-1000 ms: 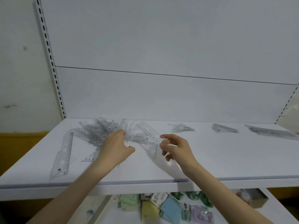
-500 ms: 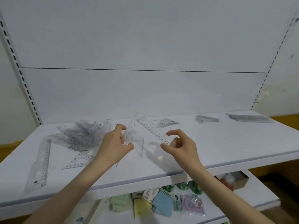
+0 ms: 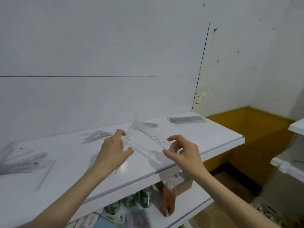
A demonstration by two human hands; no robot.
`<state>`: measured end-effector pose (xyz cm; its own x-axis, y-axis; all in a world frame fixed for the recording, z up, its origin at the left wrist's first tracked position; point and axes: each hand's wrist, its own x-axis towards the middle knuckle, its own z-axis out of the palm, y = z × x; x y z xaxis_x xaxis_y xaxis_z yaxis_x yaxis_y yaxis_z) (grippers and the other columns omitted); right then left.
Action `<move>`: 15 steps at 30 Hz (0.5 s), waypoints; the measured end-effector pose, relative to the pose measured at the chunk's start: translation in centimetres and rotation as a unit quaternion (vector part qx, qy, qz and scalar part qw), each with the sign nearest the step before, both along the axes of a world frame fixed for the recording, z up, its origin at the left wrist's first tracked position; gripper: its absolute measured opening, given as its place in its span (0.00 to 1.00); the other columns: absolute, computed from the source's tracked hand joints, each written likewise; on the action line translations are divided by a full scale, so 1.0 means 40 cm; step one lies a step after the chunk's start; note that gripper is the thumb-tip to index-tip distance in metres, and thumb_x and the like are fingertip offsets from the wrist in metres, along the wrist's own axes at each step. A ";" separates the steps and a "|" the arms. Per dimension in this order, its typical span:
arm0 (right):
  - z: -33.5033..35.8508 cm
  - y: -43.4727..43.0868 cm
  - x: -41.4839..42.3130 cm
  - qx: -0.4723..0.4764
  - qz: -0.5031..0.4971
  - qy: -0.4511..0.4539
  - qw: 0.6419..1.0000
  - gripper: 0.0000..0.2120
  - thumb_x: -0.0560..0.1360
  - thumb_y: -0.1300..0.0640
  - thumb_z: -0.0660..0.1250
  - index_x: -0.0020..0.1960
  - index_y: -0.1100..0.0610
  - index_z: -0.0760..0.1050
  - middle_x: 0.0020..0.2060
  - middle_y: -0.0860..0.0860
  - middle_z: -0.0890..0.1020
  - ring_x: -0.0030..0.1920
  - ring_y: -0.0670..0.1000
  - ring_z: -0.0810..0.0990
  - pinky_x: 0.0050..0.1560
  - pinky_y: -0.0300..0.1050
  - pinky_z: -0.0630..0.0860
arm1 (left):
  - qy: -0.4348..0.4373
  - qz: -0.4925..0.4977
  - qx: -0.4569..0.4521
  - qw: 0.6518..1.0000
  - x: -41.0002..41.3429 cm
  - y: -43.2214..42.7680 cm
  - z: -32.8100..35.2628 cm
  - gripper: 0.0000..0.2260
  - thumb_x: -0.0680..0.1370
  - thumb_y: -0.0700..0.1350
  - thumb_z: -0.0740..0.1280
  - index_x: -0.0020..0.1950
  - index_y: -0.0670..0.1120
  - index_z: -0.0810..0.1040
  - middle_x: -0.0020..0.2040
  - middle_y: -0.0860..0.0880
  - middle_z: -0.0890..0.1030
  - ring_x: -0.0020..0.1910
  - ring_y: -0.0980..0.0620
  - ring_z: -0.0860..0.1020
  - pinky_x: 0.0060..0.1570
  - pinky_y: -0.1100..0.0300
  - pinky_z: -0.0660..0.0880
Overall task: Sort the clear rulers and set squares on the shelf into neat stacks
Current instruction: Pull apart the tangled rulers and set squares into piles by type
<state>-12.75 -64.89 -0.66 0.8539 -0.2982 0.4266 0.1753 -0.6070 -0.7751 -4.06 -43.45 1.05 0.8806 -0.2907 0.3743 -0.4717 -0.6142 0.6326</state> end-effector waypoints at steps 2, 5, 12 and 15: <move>0.001 -0.111 -0.004 -0.020 -0.010 0.018 1.000 0.14 0.70 0.53 0.74 0.54 0.47 0.75 0.36 0.45 0.80 0.37 0.41 0.77 0.39 0.32 0.72 | 0.001 -0.007 0.002 1.000 0.005 -0.115 -0.003 0.18 0.71 0.41 0.70 0.59 0.46 0.71 0.36 0.47 0.74 0.40 0.49 0.75 0.43 0.58 0.72; -0.001 -0.272 0.002 -0.062 -0.019 0.057 0.996 0.15 0.71 0.50 0.73 0.55 0.47 0.74 0.36 0.44 0.81 0.39 0.43 0.79 0.42 0.36 0.76 | 0.010 -0.011 0.008 1.000 0.012 -0.274 -0.009 0.18 0.71 0.42 0.70 0.59 0.46 0.71 0.35 0.47 0.74 0.39 0.50 0.75 0.48 0.53 0.73; -0.005 -0.543 0.076 -0.113 -0.037 0.096 0.988 0.18 0.73 0.52 0.72 0.62 0.54 0.75 0.47 0.45 0.80 0.44 0.42 0.78 0.44 0.30 0.72 | 0.035 0.003 0.025 0.999 0.082 -0.507 -0.023 0.19 0.70 0.46 0.70 0.59 0.47 0.72 0.37 0.49 0.77 0.43 0.50 0.75 0.45 0.53 0.74; -0.014 -0.627 0.144 -0.124 -0.065 0.098 0.985 0.19 0.73 0.52 0.72 0.62 0.55 0.76 0.48 0.45 0.79 0.45 0.43 0.78 0.48 0.36 0.75 | 0.036 0.023 0.046 0.998 0.135 -0.555 -0.033 0.19 0.70 0.47 0.70 0.59 0.47 0.73 0.37 0.51 0.77 0.43 0.49 0.76 0.43 0.54 0.75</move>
